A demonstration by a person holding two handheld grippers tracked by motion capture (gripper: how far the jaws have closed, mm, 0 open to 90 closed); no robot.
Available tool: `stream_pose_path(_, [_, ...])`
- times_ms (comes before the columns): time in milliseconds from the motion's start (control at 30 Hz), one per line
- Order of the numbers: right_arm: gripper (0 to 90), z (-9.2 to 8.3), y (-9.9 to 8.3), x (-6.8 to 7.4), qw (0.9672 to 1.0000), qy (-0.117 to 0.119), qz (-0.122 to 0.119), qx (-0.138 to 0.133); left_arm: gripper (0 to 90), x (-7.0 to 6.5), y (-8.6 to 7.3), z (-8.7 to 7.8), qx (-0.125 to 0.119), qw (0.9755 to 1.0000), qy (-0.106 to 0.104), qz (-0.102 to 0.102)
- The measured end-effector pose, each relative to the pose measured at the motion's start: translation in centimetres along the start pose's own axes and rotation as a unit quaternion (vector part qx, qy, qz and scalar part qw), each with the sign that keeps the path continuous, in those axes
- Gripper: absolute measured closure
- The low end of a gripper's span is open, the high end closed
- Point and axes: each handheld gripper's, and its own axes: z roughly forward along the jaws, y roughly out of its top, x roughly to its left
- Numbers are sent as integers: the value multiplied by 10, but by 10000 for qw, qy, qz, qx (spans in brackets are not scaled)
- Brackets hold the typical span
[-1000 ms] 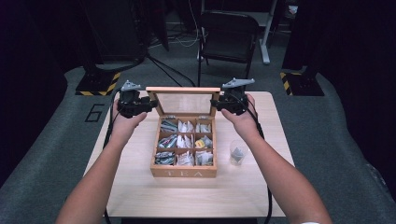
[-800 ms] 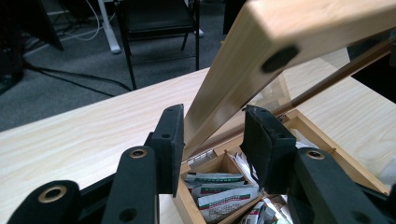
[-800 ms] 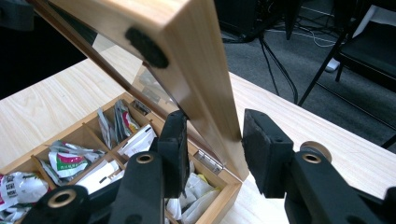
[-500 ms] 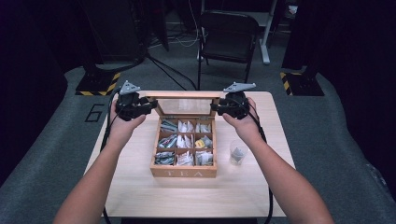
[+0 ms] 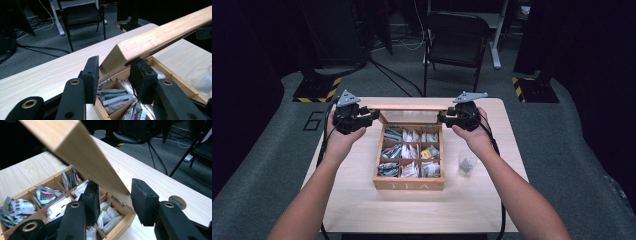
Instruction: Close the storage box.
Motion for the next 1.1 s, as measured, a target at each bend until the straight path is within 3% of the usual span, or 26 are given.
stream_pose_path(133, [571, -2, -3, 3, 9999, 51, 109, 76, 594, -2, -5, -3, -42, 10000, -47, -74])
stream_pose_path(333, [569, -3, -4, 5, 9999, 21, -61, 111, 594, -6, -8, -7, -71, 10000, -32, -34])
stream_pose_path(733, [513, -6, -11, 8, 9999, 130, 30, 101, 593, -9, -16, -11, -77, 10000, -40, -25])
stream_pose_path(1100, [489, -21, -15, 21, 9998, 204, -75, 21, 588, -14, -29, -16, -109, 9999, -75, 14])
